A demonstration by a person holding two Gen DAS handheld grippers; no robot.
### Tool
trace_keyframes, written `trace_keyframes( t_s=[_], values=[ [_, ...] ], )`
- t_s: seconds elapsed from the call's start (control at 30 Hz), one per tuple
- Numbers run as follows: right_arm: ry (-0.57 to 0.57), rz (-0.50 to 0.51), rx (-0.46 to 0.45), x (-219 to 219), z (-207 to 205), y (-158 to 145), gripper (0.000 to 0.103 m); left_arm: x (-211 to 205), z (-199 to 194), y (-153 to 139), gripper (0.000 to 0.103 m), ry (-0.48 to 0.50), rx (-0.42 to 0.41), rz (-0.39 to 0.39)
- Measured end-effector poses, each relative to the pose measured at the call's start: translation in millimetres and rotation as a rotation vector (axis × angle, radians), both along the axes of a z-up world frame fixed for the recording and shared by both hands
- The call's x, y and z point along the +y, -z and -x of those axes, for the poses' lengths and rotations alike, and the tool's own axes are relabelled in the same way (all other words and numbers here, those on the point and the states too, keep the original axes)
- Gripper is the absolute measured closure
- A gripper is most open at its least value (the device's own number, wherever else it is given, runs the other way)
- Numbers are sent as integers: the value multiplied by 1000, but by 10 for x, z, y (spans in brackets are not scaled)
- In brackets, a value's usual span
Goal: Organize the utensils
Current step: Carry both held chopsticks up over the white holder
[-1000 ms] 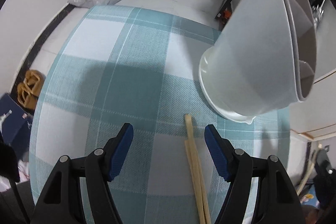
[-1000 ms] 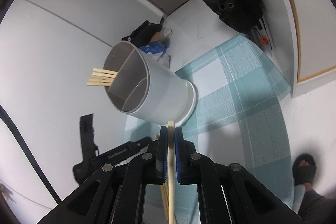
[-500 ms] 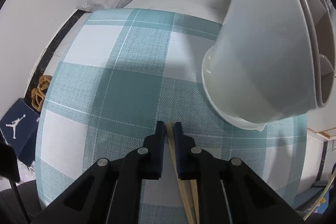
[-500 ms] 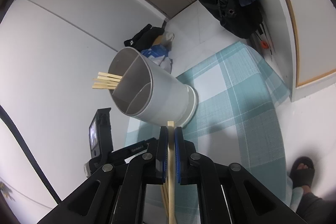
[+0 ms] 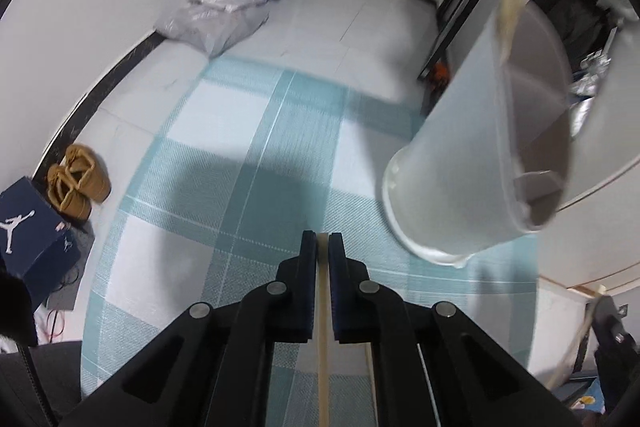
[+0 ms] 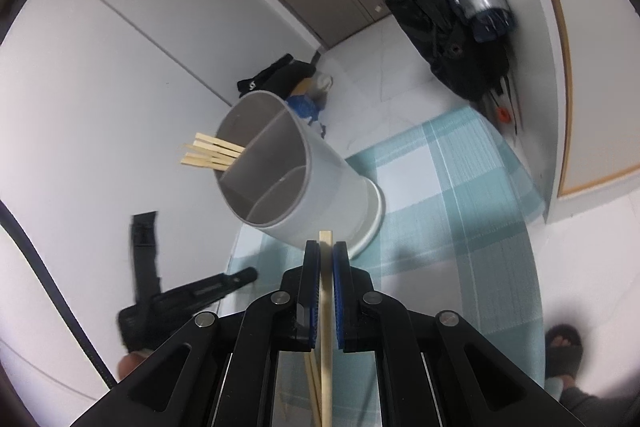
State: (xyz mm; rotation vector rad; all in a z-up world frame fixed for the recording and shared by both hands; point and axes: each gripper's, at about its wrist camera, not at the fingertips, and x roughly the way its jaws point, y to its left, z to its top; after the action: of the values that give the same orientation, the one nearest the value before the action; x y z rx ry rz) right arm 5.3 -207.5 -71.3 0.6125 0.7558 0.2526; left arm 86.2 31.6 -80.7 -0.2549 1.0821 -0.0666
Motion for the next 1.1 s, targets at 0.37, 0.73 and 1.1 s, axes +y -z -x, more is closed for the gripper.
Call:
trace_keyframes(
  t_s=[0.37,0.73,1.1],
  values=[
    [7,263,-223,453,267,-347,97,109,326,-555,100,58,-212,66],
    [59,316,-272,501,369,-391,97,40,641,-803,101,138,-272,-11],
    [70,280,-328,523,409,-530,98,-94,796,-1025,101,207,-305,-53]
  ],
)
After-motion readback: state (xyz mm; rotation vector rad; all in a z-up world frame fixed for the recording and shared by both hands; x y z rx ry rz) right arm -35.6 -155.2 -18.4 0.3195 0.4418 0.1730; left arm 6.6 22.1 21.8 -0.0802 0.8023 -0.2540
